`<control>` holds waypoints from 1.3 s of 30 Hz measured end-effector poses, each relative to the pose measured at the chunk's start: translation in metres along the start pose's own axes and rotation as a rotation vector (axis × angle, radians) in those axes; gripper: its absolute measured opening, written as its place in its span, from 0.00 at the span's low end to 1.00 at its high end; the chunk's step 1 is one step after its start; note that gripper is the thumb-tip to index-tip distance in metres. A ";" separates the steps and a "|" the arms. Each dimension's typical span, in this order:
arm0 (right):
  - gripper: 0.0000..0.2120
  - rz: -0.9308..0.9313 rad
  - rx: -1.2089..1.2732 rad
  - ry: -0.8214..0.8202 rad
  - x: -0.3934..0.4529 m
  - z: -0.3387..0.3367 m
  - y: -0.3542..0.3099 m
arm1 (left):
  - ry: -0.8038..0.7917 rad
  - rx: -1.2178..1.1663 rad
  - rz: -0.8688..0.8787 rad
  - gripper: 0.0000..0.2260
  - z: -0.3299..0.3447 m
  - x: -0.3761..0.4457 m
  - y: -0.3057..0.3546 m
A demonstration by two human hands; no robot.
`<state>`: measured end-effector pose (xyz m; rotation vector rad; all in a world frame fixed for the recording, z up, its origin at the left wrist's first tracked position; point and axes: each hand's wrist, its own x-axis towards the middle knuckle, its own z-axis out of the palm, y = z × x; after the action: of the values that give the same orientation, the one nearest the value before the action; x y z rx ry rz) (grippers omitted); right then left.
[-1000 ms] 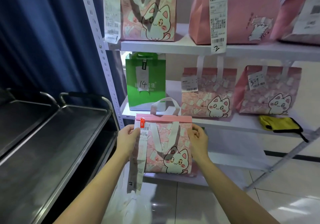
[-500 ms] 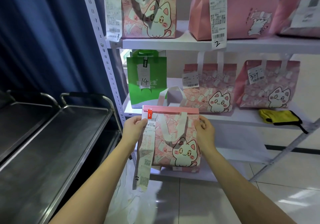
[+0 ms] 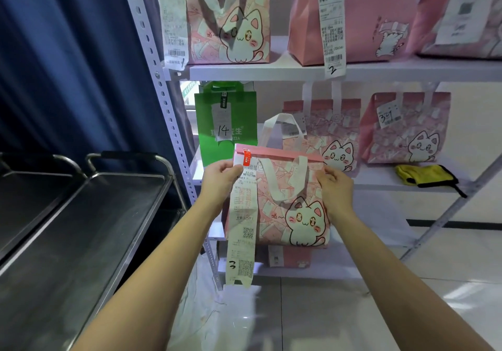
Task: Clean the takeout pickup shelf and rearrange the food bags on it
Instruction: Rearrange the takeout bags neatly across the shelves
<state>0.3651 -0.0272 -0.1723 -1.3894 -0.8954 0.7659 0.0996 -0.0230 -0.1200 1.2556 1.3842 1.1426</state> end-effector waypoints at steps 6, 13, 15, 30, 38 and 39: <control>0.12 -0.021 -0.051 0.058 0.003 -0.013 -0.015 | -0.033 -0.022 0.018 0.07 0.011 0.005 0.013; 0.10 -0.006 -0.028 0.105 0.001 -0.032 -0.029 | -0.119 -0.037 0.057 0.06 0.019 0.012 0.026; 0.11 0.008 -0.006 0.127 0.000 -0.042 -0.036 | -0.161 -0.029 0.082 0.07 0.023 0.015 0.034; 0.07 -0.162 0.076 0.399 -0.025 -0.164 -0.142 | -0.418 -0.105 0.277 0.06 0.124 -0.004 0.126; 0.05 -0.261 0.144 0.441 -0.002 -0.264 -0.190 | -0.452 -0.099 0.332 0.06 0.221 -0.028 0.184; 0.06 -0.269 0.147 0.441 0.004 -0.279 -0.194 | -0.451 -0.108 0.333 0.05 0.235 -0.030 0.192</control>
<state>0.6001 -0.1684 0.0295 -1.2114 -0.6451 0.2956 0.3620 -0.0309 0.0353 1.5856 0.7902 1.0488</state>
